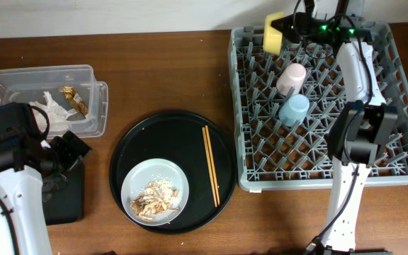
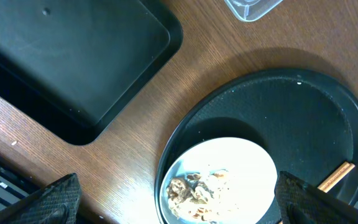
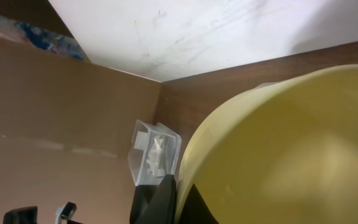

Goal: Sort waste into correct bins and load items into the dishwasher rack
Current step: 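Lift the yellow saucer and place it at the rack's back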

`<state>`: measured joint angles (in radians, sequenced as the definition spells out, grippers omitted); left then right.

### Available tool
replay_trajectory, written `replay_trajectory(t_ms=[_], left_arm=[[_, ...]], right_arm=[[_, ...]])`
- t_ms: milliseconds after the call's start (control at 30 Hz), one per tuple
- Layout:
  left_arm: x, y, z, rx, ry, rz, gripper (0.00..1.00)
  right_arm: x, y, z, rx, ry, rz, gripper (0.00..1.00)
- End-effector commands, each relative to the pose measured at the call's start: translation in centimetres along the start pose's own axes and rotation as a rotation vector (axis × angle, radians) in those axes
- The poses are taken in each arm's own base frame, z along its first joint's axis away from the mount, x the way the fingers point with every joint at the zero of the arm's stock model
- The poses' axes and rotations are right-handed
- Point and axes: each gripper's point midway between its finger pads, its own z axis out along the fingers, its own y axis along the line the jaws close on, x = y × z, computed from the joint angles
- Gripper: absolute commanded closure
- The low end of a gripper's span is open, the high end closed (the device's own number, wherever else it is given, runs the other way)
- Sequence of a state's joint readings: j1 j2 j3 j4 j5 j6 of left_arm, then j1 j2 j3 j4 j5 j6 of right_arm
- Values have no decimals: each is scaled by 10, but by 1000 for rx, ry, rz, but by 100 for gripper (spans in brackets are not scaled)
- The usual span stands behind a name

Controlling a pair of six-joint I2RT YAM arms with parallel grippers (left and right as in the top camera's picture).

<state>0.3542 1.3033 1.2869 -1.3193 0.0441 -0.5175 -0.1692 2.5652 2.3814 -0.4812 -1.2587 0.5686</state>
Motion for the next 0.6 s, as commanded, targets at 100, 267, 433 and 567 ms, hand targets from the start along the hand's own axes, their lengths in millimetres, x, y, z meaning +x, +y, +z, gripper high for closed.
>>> replay_trajectory(t_ms=[100, 267, 433, 567], left_arm=[[-3, 0, -4, 4, -17, -9, 1], [-3, 0, -4, 4, -17, -8, 1], [-3, 0, -4, 4, -17, -8, 1], [-3, 0, -4, 4, -17, -8, 1]], right_arm=[[-19, -20, -57, -10, -69, 41, 77], [-43, 15, -119, 67, -192, 14, 51], [-29, 65, -203, 690, -384, -66, 2], [-6, 139, -189, 907, -364, -327, 2]])
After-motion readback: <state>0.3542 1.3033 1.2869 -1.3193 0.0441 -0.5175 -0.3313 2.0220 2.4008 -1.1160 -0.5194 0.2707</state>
